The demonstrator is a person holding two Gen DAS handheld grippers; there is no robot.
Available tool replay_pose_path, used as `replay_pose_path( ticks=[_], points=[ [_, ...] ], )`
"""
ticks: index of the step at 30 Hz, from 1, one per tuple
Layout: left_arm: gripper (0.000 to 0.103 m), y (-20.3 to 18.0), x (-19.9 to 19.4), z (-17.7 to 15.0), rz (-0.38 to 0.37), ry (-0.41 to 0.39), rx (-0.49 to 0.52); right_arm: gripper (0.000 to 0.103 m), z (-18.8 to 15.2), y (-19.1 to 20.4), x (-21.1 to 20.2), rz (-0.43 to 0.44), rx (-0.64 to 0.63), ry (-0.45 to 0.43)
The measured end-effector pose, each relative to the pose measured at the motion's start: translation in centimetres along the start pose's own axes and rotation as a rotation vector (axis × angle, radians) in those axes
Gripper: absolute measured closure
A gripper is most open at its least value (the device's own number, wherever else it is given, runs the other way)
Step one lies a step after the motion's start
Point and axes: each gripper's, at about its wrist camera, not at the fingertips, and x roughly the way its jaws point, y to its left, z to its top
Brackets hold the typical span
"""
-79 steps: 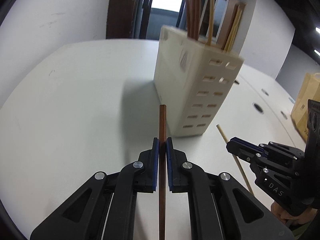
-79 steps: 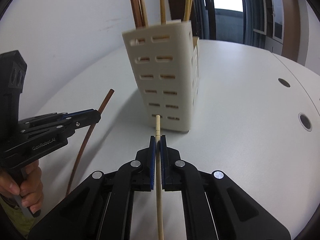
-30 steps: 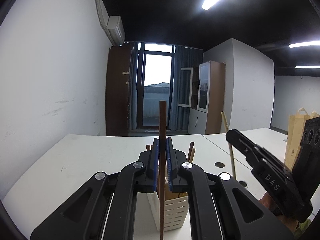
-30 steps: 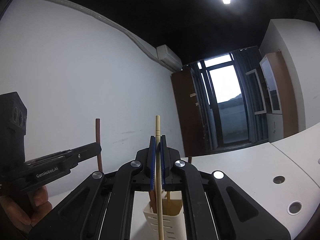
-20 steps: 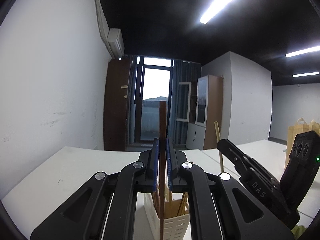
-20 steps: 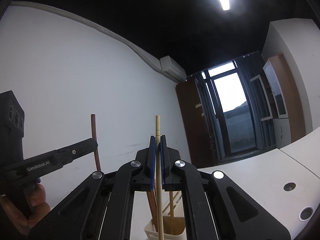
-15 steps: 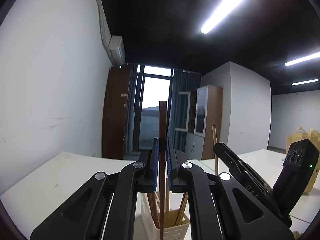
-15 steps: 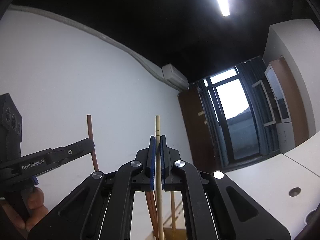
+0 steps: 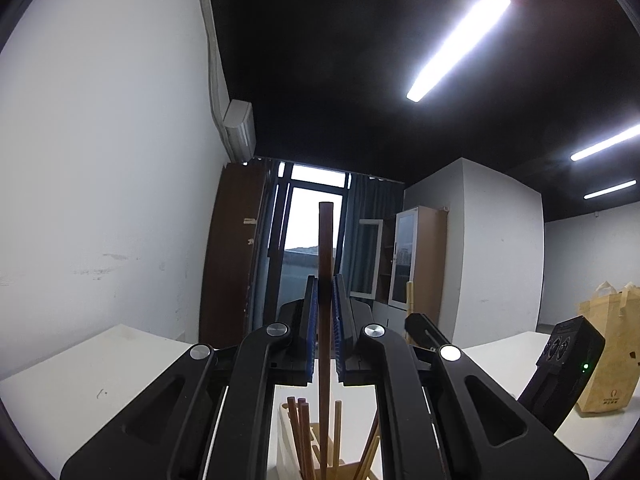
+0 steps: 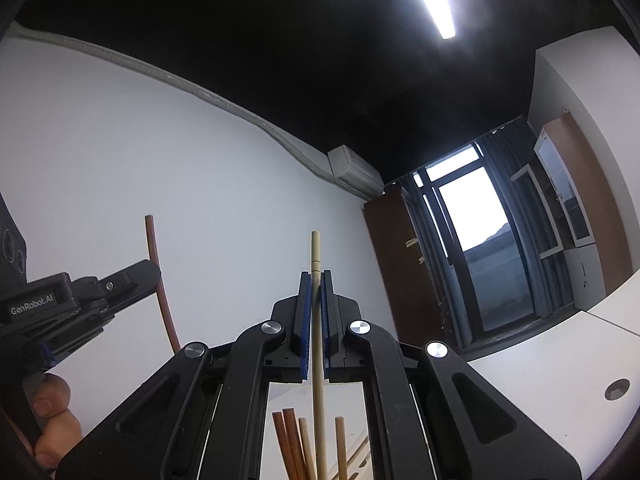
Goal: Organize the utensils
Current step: 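Lower both held chopsticks down into the cream holder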
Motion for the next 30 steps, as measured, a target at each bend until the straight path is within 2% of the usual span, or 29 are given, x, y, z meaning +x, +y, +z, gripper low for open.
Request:
replay_pose_path(
  ticks=[3,10,13,22,30],
  points=[
    [0.096,-0.5,0.9,-0.5,-0.001,0.011,0.017,0.098,-0.4,0.0,0.3,0.003,-0.020,0.008],
    [0.096,-0.2,3.5,-2.2,0.016,0.094,0.036,0.098,-1.7,-0.3,0.0,-0.022,-0.060,0.010],
    [0.096,0.2,4.1,-2.5,0.013,0.132,0.027,0.098,-2.5,-0.8,0.1,-0.027,-0.053,0.037],
    [0.096,0.8,4.2,-2.8,0.011,0.169,0.037,0.098,-3.1,-1.1,0.2,-0.040,-0.043,0.068],
    [0.096,1.8,4.4,-3.3,-0.025,0.229,0.026,0.098,-3.9,-0.7,-0.6,-0.054,-0.054,0.124]
  ],
)
